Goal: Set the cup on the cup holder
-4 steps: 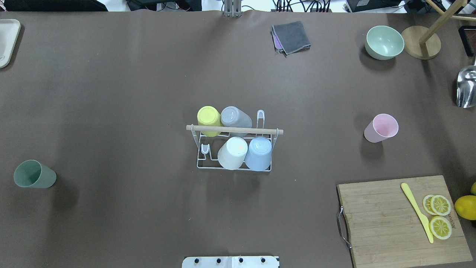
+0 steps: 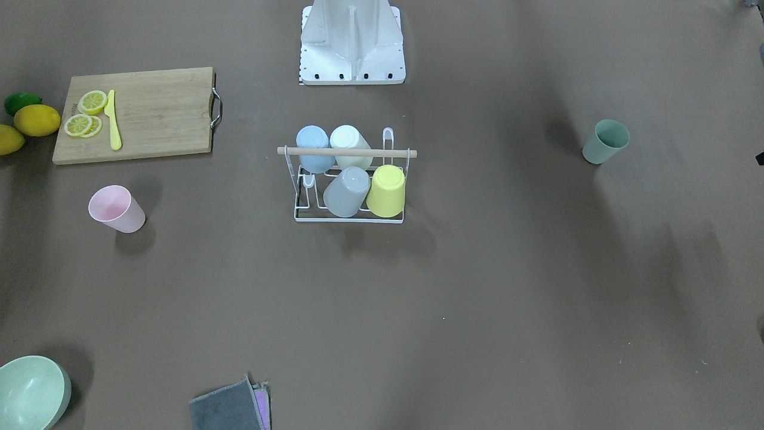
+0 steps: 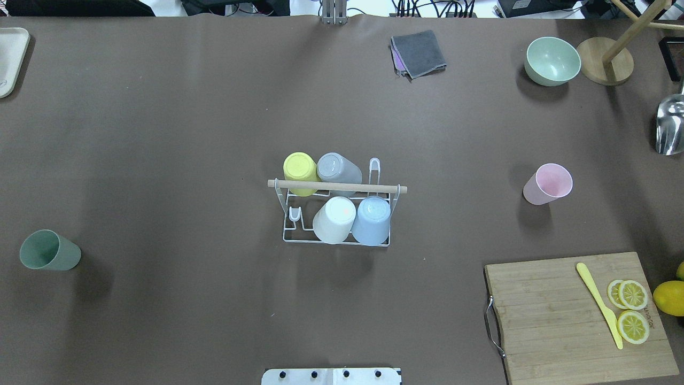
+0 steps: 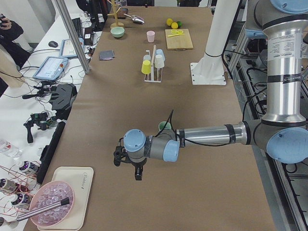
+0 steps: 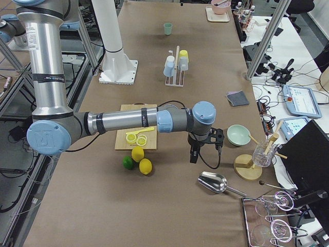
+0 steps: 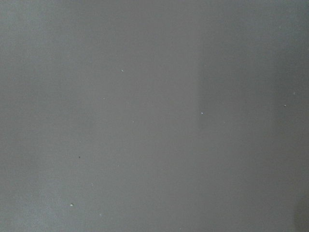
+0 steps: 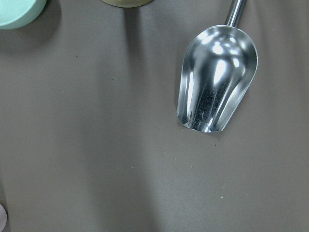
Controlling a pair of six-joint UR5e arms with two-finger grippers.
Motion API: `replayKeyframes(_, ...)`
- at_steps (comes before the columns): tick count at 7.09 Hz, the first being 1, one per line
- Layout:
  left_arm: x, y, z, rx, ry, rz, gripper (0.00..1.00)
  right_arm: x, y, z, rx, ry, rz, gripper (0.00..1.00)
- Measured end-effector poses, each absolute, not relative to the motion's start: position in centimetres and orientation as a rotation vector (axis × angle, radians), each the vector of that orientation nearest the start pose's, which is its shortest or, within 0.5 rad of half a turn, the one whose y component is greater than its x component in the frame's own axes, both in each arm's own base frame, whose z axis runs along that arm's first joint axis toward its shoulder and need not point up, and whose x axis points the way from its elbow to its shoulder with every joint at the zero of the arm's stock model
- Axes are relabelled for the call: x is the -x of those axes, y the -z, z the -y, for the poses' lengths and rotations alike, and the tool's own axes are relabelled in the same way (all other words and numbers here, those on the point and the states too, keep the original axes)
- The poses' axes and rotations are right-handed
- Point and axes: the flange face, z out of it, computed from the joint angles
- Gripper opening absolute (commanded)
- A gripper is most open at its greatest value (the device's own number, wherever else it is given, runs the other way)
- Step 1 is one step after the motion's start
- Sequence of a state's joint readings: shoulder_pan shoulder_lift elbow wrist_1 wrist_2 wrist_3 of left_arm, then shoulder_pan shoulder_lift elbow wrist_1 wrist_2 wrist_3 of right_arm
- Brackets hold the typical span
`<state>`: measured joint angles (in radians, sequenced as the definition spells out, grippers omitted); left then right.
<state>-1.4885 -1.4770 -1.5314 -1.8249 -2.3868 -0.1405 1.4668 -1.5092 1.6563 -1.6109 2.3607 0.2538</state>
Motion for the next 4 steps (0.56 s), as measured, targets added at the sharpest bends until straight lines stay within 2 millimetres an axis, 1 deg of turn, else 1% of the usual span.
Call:
replayKeyframes(1,2.4,-68.8,45.9,-0.031,0.005,-0.822,0.97,1.0,-58.1,52.9,0.058,-0.072,0.803,1.0)
replayKeyframes(2,2.6,-68.1,45.3,-0.042,0.005,-0.823,0.97,3.5,-56.7,54.0,0.082,-0.038,0.802,1.0)
replayKeyframes(3,2.9,-67.0,44.2,-0.054,0.004,-0.823,0.97,6.4,-54.8,55.2,0.111,0.001,0.798,1.0)
replayKeyframes(4,3.4,-65.3,43.6,-0.055,0.016,-0.822,0.97,9.4,-52.7,56.4,0.136,0.042,0.792,1.0)
